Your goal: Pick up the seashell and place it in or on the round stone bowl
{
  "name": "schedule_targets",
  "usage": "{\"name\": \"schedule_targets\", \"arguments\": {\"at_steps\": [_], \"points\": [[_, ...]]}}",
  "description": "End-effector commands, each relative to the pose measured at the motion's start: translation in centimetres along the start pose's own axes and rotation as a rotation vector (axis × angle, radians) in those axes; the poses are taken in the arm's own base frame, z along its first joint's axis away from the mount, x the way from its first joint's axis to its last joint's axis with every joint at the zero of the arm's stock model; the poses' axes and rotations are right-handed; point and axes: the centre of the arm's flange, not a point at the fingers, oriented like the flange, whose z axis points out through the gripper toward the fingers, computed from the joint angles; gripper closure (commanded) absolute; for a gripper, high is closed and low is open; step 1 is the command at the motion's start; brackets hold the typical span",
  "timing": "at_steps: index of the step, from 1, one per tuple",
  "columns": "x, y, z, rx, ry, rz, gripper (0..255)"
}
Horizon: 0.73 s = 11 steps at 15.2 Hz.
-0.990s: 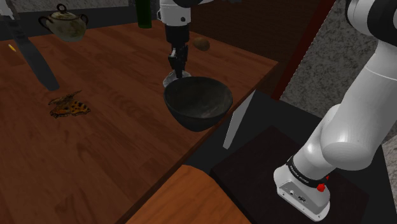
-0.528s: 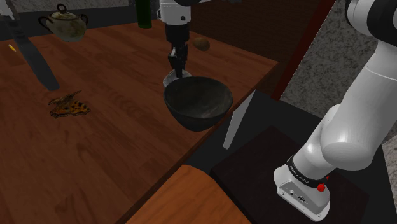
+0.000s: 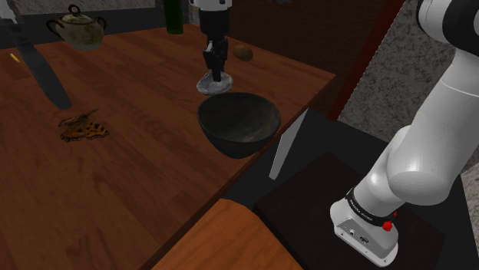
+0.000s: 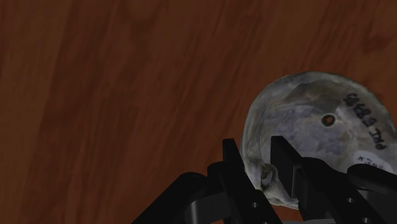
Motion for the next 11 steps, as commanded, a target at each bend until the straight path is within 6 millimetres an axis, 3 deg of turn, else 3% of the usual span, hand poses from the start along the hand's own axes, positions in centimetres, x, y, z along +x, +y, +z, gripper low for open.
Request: {"name": "schedule_targets", "arguments": {"at_steps": [1,11], "points": [[0.0,-0.1,-1.0,0.0,0.0,0.0,255],[-0.7,-0.2,-6.2,0.0,0.0,0.0,255]]}}
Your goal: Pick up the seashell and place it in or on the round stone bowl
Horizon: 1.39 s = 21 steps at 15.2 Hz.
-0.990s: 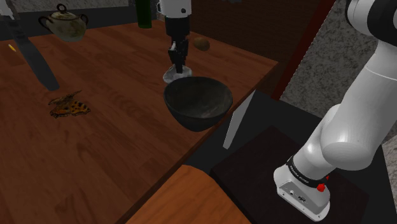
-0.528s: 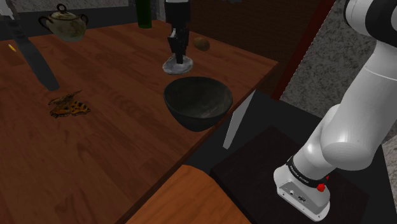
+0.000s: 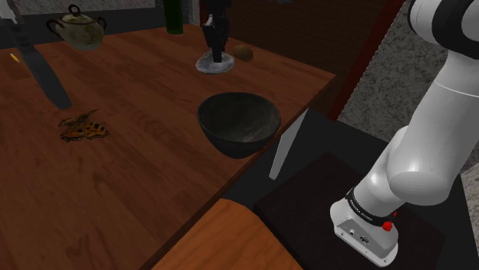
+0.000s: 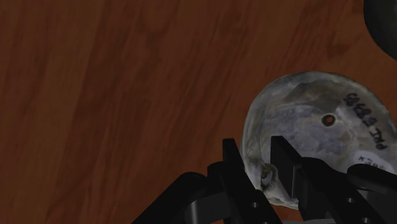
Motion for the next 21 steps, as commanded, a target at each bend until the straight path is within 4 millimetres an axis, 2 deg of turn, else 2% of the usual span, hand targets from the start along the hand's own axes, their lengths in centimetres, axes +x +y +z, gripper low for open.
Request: {"name": "schedule_targets", "arguments": {"at_steps": [1,13,21], "points": [[-0.1,-0.1,-1.1,0.0,0.0,0.0,255],[-0.9,-0.3,-7.1,0.0,0.0,0.0,255],[-7.2,-8.7,-6.7,0.0,0.0,0.0,255]]}}
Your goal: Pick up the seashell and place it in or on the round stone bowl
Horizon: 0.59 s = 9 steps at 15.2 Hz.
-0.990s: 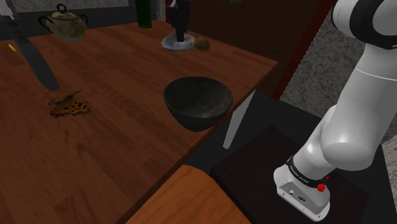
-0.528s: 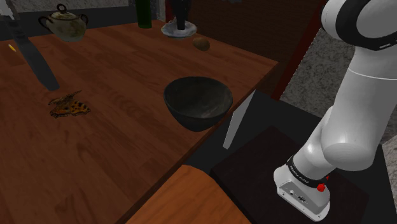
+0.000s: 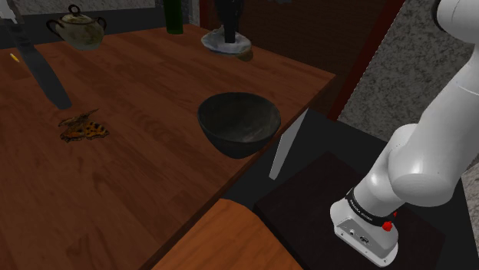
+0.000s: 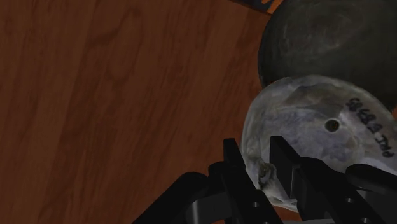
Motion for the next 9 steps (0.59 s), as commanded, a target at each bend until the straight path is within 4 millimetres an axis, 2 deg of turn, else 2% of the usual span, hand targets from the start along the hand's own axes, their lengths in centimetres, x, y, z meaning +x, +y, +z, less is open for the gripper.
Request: {"name": "schedule_targets", "arguments": {"at_steps": [1,5,6,9], "points": [[-2.0,-2.1,0.2,0.0,0.0,0.002,255],[-5.1,-6.4,0.4,0.0,0.0,0.002,255],[-6.3,-7.9,0.5,0.0,0.0,0.002,255],[-6.1,-7.9,2.0,0.0,0.0,0.002,255]]}}
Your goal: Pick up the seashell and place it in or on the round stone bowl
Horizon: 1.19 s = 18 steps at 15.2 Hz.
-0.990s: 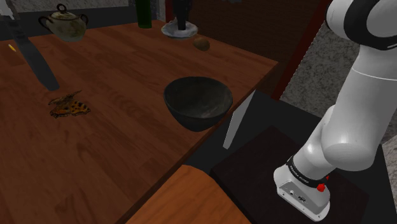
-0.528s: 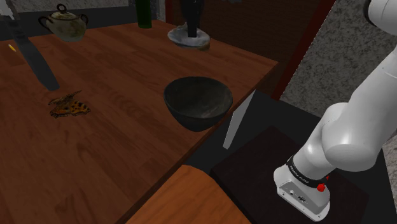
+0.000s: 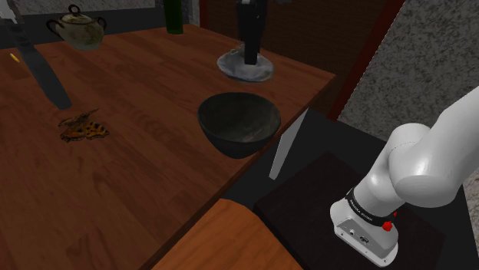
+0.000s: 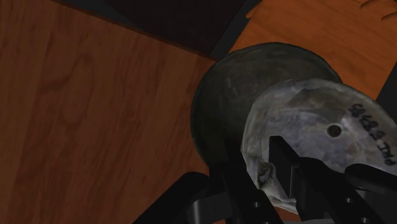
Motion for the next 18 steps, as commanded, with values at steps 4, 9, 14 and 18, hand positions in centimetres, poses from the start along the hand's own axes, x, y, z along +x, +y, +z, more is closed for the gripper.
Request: {"name": "schedule_targets", "arguments": {"at_steps": [4,9,14,18], "points": [[0.3,0.0,2.6,0.0,0.0,0.001,255],[0.6,0.1,5.2,0.0,0.0,0.001,255],[0.8,0.1,7.0,0.0,0.0,0.001,255],[0.8,0.1,7.0,0.0,0.0,0.001,255]]}}
